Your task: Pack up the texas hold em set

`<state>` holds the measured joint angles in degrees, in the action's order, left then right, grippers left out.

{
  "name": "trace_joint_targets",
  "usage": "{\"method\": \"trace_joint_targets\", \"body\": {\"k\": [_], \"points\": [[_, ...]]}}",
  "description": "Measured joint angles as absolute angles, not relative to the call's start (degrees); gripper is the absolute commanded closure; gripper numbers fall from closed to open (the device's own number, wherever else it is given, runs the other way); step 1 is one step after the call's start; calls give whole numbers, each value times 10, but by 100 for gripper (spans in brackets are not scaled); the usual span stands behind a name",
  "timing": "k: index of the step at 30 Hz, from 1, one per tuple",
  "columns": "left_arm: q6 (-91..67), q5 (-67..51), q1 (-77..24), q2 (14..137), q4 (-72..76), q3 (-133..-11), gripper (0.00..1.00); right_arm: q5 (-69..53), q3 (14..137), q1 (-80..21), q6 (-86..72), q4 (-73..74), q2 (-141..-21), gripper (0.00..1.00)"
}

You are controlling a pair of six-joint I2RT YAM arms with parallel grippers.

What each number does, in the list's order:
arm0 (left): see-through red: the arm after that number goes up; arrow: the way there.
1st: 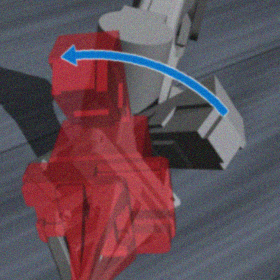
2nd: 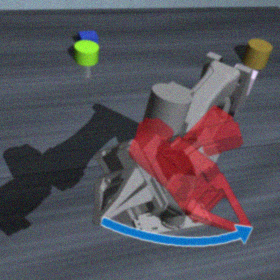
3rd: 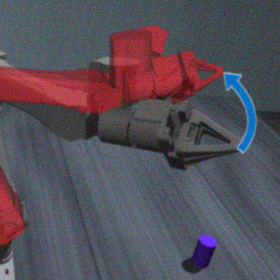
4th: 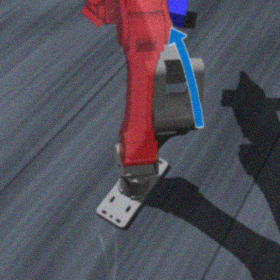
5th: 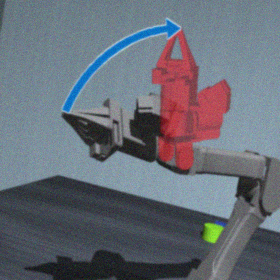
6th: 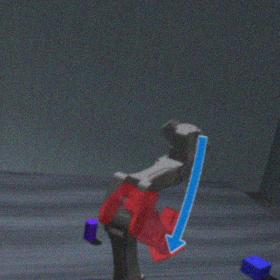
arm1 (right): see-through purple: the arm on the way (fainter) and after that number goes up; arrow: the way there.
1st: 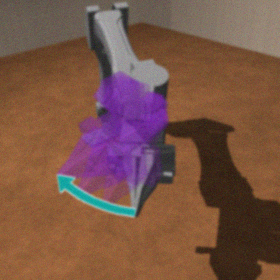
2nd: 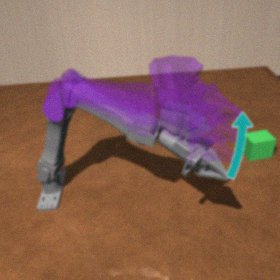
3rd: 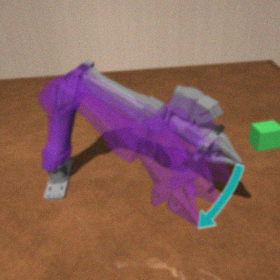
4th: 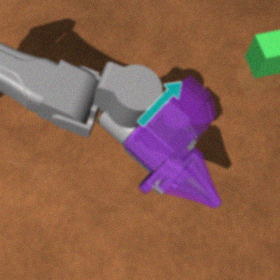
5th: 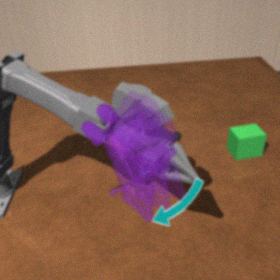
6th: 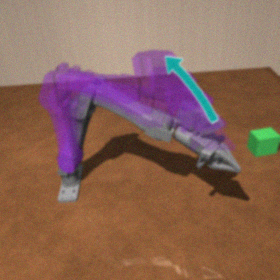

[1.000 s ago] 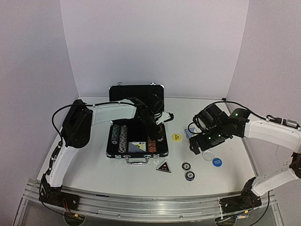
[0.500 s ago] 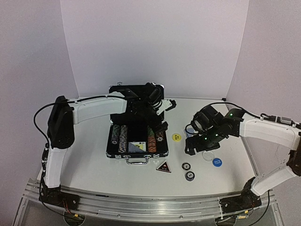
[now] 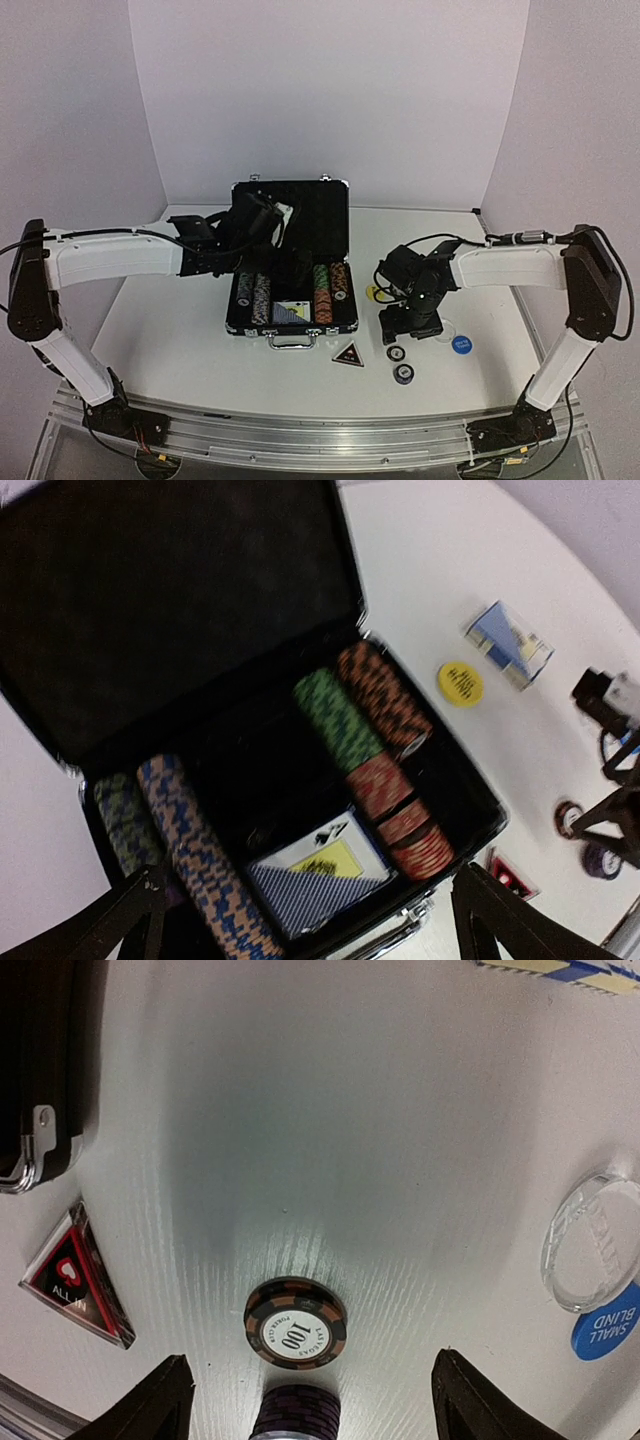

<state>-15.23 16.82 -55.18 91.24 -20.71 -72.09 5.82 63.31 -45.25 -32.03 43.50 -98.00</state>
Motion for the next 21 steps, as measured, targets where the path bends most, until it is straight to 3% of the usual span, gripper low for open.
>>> {"method": "trace_joint_targets", "body": {"k": [7, 21], "points": [[-260, 198, -551, 875, -245, -607, 0, 53, 634, -454, -327, 434, -1014, 27], [-311, 212, -551, 809, -236, -575, 0, 87, 635, -491, -346, 433, -1053, 37]]}}
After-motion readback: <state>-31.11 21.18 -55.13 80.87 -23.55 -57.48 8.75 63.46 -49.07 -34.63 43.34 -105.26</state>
